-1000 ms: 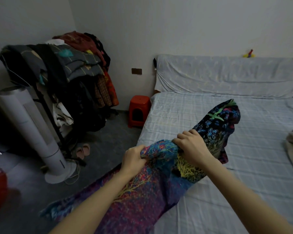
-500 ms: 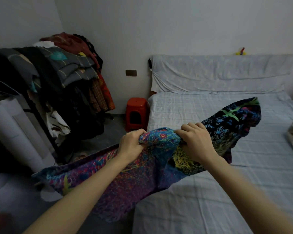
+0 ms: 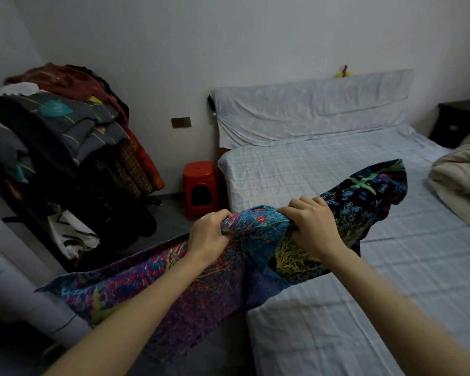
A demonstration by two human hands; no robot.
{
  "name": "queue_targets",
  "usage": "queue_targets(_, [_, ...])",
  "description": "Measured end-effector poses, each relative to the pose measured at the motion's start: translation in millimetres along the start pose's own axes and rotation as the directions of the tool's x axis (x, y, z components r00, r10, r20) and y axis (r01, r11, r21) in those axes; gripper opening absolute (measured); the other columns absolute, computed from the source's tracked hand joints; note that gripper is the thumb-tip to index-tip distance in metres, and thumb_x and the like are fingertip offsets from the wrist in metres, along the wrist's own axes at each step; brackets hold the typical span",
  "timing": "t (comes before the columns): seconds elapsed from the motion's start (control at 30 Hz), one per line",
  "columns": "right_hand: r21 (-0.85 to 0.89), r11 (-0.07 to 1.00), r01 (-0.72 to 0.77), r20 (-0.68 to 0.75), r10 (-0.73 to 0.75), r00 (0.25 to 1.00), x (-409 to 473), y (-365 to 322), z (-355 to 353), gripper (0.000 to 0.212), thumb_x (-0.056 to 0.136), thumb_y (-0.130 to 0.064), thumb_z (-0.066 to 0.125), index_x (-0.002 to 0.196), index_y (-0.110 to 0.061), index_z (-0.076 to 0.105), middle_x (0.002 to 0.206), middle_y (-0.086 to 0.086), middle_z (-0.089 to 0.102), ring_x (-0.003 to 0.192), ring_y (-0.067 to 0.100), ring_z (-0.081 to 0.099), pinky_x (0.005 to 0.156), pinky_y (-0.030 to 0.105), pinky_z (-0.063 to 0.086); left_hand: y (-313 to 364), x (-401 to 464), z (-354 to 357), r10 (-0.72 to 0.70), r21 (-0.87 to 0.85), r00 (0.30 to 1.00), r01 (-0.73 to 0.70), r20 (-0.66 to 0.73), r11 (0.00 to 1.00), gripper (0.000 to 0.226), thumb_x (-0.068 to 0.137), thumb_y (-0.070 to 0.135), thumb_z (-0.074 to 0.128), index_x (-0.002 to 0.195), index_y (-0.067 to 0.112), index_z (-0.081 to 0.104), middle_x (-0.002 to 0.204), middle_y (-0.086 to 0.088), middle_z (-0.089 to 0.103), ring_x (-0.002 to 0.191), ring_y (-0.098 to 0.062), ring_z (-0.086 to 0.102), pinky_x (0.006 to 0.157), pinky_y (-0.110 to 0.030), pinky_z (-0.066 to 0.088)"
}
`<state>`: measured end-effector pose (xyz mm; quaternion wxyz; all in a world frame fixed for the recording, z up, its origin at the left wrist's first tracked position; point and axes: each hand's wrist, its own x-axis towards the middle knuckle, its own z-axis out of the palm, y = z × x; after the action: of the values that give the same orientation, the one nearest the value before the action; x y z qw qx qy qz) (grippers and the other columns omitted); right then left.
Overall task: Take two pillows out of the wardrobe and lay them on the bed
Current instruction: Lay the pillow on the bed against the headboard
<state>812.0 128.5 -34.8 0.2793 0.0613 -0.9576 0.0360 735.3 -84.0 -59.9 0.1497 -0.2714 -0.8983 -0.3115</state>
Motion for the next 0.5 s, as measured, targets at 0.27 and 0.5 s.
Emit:
queue_targets(0.27, [-0.025, 0.998, 0.058, -0.017, -0.058, 0.998, 21.1, -38.6, 14.6, 0.04, 0.053, 0.0, 0.067, 0.091, -0.012, 0.071, 0.074, 0.005, 0.066, 0.069, 0.029, 0.06, 0.063, 0.034, 0.04, -41.7, -9.5, -16.2, -0.054, -0.072, 0.998, 0.051, -0.029, 0.996, 0.016, 0.07, 0.017, 0.072, 0.084, 0.021, 0.065, 0.083, 0.0, 0.072, 0.082, -0.022, 0.066, 0.064, -0.036, 0.048])
queue_targets(0.5, [-0.044, 0.999, 0.001, 0.022, 0.0, 1.0, 67.1, -72.9, 60.2, 0.039, 0.06, -0.001, 0.067, 0.096, -0.014, 0.07, 0.079, 0.004, 0.066, 0.076, 0.028, 0.06, 0.067, 0.036, 0.04, -110.0, 19.1, -23.8, -0.056, -0.098, 0.998, 0.059, 0.032, 0.993, 0.014, 0.07, 0.021, 0.071, 0.082, 0.022, 0.065, 0.081, -0.002, 0.073, 0.083, -0.025, 0.066, 0.063, -0.038, 0.048])
